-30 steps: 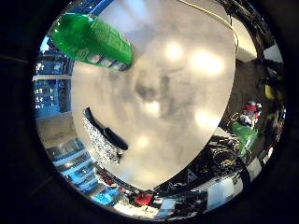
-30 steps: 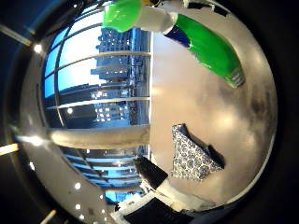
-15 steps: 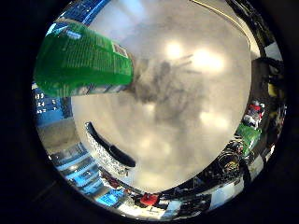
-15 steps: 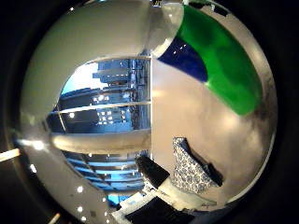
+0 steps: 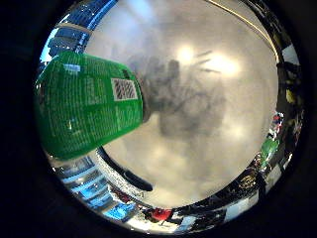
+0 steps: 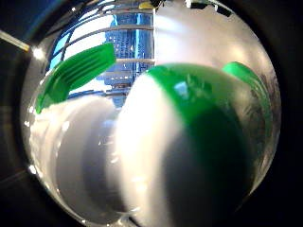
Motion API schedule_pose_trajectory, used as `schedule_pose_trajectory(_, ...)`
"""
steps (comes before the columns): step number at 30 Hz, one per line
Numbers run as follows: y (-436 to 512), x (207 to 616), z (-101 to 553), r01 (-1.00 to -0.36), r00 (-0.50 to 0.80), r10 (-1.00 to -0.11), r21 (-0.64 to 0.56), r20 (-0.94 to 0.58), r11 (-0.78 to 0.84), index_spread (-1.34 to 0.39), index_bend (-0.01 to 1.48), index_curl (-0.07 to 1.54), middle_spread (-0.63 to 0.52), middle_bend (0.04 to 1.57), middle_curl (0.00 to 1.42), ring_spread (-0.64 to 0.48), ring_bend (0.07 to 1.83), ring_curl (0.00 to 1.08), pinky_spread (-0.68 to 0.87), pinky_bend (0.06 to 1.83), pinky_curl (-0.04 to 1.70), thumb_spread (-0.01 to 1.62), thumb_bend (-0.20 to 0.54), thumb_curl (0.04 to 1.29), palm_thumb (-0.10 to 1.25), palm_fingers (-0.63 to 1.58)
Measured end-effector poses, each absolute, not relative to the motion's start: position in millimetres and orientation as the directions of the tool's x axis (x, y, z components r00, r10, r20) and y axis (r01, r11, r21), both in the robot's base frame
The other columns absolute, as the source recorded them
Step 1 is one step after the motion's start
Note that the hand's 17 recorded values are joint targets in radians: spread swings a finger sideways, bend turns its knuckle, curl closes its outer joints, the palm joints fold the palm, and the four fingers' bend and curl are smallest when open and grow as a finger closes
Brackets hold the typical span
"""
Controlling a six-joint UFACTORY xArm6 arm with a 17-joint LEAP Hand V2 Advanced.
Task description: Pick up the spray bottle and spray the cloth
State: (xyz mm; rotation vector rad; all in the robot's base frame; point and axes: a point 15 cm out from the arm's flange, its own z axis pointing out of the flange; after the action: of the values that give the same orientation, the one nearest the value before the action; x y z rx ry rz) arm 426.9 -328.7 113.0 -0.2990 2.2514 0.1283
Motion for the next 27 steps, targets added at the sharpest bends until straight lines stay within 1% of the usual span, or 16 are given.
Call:
schedule_pose_trajectory(11,-335,433,103,-0.264,-0.621,-0.175,-0.007,-0.764,0.965,-0.10,0.15,0.26,0.21,0.20,0.31,0.24,0.39,0.27,0.48,0.61,0.31,0.98,-0.026,0.29,0.48,0.01)
schedule_pose_trajectory(19,-345,444,98,-0.265,-0.617,-0.179,-0.012,-0.766,0.964,-0.12,0.16,0.27,0.17,0.28,0.35,0.20,0.43,0.28,0.45,0.60,0.29,0.98,-0.023,0.30,0.52,0.16)
schedule_pose_trajectory(22,-354,449,102,-0.258,-0.613,-0.190,-0.033,-0.767,0.966,-0.14,0.14,0.26,0.14,0.32,0.36,0.14,0.49,0.29,0.42,0.59,0.28,0.99,-0.018,0.30,0.57,0.24)
schedule_pose_trajectory(23,-358,449,101,-0.247,-0.616,-0.187,-0.037,-0.765,0.968,-0.15,0.15,0.26,0.11,0.34,0.37,0.09,0.53,0.29,0.40,0.58,0.27,0.99,-0.018,0.31,0.58,0.30)
schedule_pose_trajectory(25,-363,450,102,-0.236,-0.616,-0.188,-0.049,-0.765,0.970,-0.17,0.16,0.26,0.06,0.39,0.39,0.03,0.60,0.31,0.33,0.56,0.26,0.98,-0.023,0.31,0.59,0.38)
schedule_pose_trajectory(26,-364,453,104,-0.237,-0.613,-0.192,-0.053,-0.767,0.970,-0.17,0.16,0.27,0.06,0.40,0.39,0.02,0.61,0.31,0.33,0.56,0.26,0.98,-0.022,0.31,0.59,0.38)
schedule_pose_trajectory(27,-366,455,107,-0.238,-0.608,-0.197,-0.061,-0.769,0.969,-0.19,0.17,0.27,0.02,0.44,0.41,-0.02,0.67,0.33,0.26,0.56,0.25,0.98,-0.019,0.31,0.61,0.47)
